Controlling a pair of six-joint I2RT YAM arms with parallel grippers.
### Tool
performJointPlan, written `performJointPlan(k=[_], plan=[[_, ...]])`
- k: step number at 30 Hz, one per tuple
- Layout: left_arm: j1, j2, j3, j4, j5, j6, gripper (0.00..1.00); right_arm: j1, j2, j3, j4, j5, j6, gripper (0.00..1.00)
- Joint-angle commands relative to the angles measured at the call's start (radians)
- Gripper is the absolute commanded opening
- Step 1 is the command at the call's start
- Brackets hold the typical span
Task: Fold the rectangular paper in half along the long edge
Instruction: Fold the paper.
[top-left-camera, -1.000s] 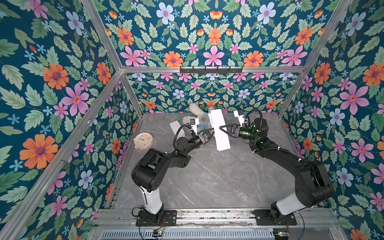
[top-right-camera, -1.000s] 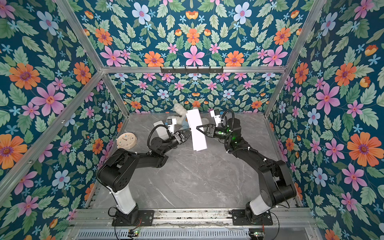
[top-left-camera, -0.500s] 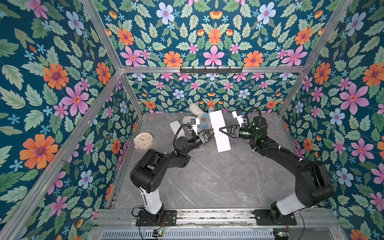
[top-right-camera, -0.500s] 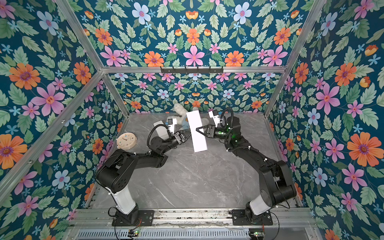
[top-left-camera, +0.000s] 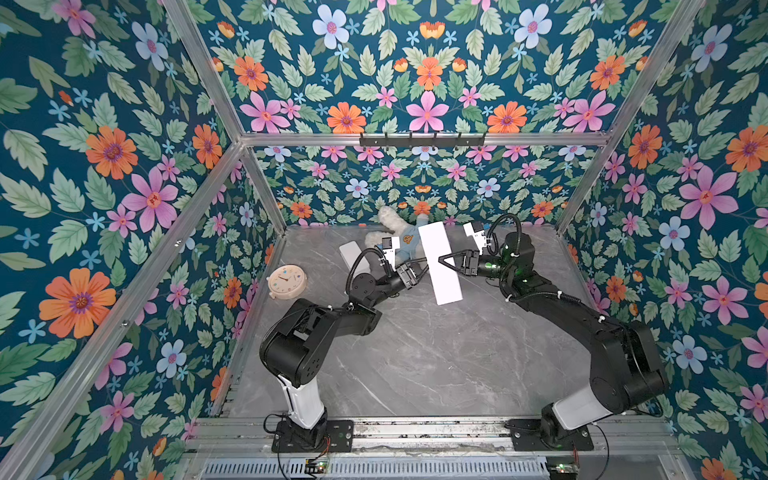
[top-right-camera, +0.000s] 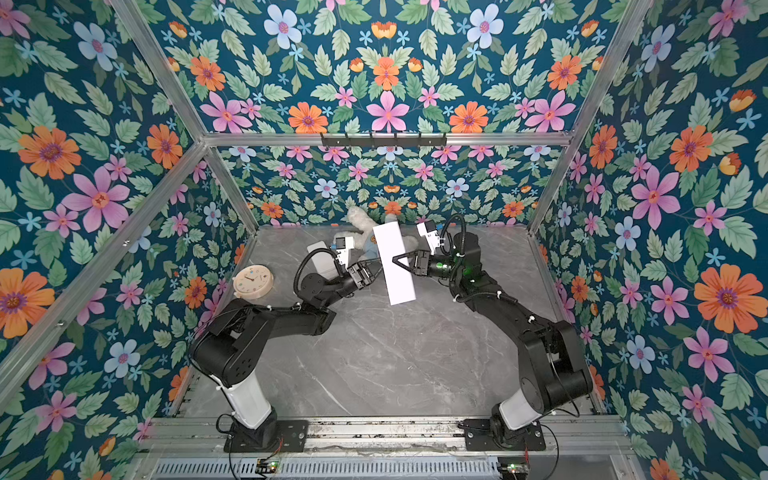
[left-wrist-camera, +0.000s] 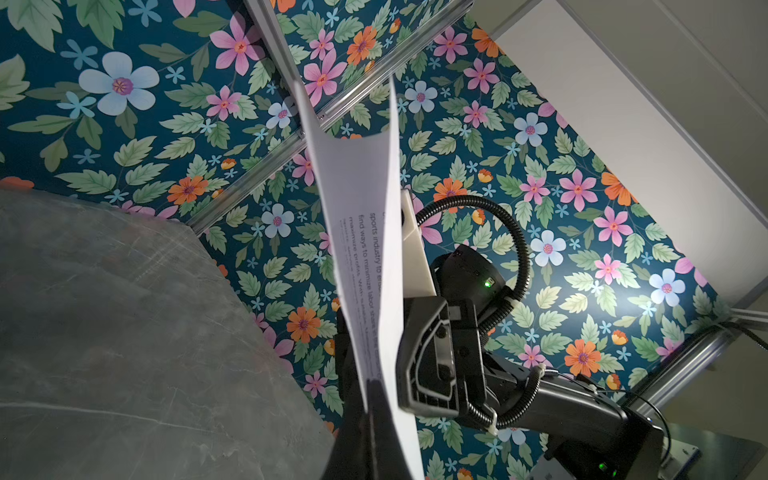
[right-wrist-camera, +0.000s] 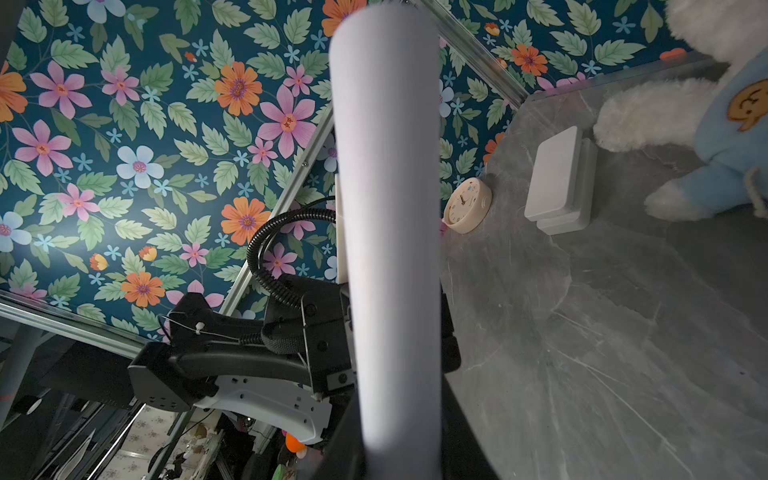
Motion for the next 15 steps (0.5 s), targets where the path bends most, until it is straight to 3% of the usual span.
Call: performJointPlan(k=[1, 15], plan=[[-0.002, 0.002, 0.001, 0.052, 0.009, -0.005, 0.00, 0.000, 0.004, 0.005, 0.028, -0.015, 0.007, 0.24], [-0.009, 0.013, 0.012, 0.053, 0.009, -0.006, 0.00, 0.001, 0.011, 0.006, 0.025, -0.023, 0.008, 0.21]])
